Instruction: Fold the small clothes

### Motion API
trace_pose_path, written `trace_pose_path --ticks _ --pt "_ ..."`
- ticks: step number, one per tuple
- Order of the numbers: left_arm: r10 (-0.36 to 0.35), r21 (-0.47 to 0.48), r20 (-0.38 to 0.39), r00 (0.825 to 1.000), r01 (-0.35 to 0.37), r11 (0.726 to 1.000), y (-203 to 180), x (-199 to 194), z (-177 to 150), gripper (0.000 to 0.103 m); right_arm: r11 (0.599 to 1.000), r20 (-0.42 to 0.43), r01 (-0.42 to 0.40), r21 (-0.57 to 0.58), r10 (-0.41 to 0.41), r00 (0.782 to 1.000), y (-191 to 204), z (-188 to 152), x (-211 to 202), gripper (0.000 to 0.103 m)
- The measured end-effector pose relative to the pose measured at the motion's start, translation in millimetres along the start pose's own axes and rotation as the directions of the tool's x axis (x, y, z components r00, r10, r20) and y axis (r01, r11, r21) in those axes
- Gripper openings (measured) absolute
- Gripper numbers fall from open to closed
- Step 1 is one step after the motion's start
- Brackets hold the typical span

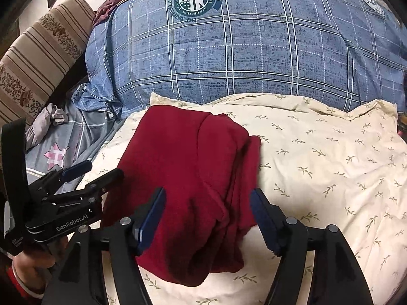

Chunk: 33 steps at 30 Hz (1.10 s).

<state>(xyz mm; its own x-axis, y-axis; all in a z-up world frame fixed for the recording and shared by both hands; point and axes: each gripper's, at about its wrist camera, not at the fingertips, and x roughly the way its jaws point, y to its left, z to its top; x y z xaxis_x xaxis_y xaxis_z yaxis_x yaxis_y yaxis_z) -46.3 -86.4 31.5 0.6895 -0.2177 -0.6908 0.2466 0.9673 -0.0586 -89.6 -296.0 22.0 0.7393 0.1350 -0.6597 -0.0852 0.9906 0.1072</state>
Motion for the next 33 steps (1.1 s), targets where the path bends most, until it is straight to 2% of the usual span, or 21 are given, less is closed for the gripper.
trace_pose_path --ticks 12,33 --pt "0.012 0.055 0.036 0.999 -0.014 0.998 -2.7 -2.8 -0.5 0.081 1.0 -0.006 -0.009 0.005 0.009 1.0 6.8 -2.2 2.9 0.072" --pt "0.053 0.066 0.068 0.996 -0.057 0.996 -1.9 -2.1 0.7 0.081 1.0 -0.001 -0.013 0.008 0.013 1.0 5.9 -3.1 5.2 0.074"
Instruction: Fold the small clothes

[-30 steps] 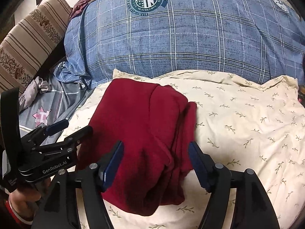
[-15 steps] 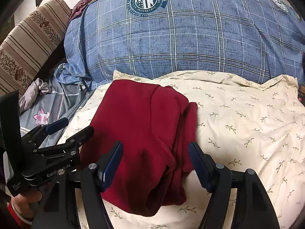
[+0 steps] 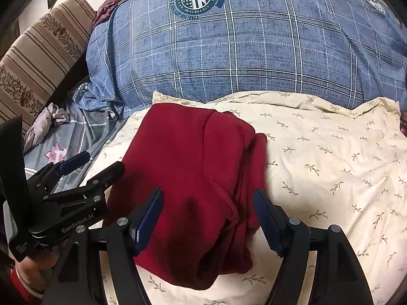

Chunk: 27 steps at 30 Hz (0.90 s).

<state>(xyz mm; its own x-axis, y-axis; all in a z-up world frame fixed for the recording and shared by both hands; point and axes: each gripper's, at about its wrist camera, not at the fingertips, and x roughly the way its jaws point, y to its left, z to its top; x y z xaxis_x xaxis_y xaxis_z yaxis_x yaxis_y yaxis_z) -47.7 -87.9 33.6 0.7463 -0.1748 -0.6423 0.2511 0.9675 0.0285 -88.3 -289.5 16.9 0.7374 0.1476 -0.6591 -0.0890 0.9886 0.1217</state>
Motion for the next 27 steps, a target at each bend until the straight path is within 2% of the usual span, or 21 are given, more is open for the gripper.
trace_pose_path --ticks 27 --pt "-0.008 -0.011 -0.007 1.0 0.008 1.0 -0.2 2.1 -1.4 0.081 1.0 -0.024 -0.01 -0.01 0.01 1.0 3.6 0.4 8.5 0.074"
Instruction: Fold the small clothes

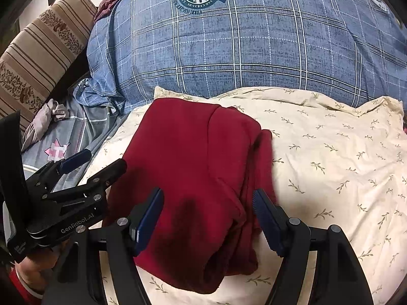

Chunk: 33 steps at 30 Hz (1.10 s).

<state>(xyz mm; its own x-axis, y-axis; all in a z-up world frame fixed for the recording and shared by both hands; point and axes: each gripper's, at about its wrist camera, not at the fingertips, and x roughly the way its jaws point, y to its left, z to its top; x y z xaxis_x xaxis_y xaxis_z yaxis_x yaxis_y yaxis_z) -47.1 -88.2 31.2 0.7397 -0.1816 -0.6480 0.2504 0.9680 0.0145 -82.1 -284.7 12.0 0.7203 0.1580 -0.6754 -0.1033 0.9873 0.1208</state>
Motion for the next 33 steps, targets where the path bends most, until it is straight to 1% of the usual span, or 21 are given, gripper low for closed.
trace_pose_path --ticks 21,33 --pt "0.007 0.003 -0.005 1.0 -0.007 1.0 -1.8 2.7 -1.0 0.081 1.0 -0.015 -0.004 0.0 0.004 1.0 -3.4 1.3 5.1 0.074" --pt "0.006 -0.014 -0.015 1.0 -0.007 1.0 1.1 5.3 -0.8 0.081 1.0 -0.029 -0.006 -0.004 0.006 1.0 -0.2 0.2 10.3 0.074"
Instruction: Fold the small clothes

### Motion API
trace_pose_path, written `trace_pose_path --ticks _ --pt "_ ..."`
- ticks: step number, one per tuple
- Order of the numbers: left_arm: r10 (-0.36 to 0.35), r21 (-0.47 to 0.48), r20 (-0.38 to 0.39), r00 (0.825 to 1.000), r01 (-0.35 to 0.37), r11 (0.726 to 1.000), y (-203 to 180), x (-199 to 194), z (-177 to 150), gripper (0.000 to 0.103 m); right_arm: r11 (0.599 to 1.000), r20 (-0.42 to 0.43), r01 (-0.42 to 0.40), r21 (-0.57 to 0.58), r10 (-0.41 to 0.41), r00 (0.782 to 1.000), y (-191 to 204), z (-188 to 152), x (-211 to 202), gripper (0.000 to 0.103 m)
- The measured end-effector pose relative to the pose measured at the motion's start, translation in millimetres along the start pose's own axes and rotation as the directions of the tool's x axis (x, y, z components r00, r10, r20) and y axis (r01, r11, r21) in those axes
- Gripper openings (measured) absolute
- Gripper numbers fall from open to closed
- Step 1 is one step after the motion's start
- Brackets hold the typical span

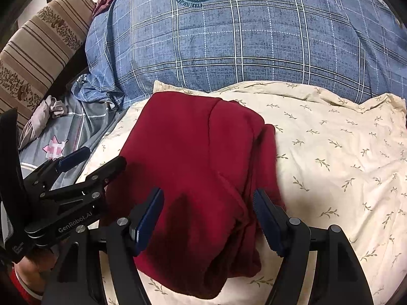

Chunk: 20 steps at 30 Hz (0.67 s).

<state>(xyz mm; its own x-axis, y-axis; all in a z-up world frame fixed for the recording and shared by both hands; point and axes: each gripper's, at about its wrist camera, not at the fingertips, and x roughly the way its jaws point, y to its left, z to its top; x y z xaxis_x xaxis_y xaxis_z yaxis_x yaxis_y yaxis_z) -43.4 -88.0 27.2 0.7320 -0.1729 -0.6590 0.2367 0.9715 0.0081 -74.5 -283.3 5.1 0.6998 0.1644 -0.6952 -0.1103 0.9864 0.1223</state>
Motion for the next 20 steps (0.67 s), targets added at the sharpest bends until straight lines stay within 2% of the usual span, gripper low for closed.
trace_pose_path --ticks 20 --pt "-0.013 0.0 0.002 1.0 0.013 1.0 -0.2 0.8 0.0 0.081 1.0 -0.003 -0.006 0.007 0.006 1.0 -2.0 -2.5 1.2 0.074"
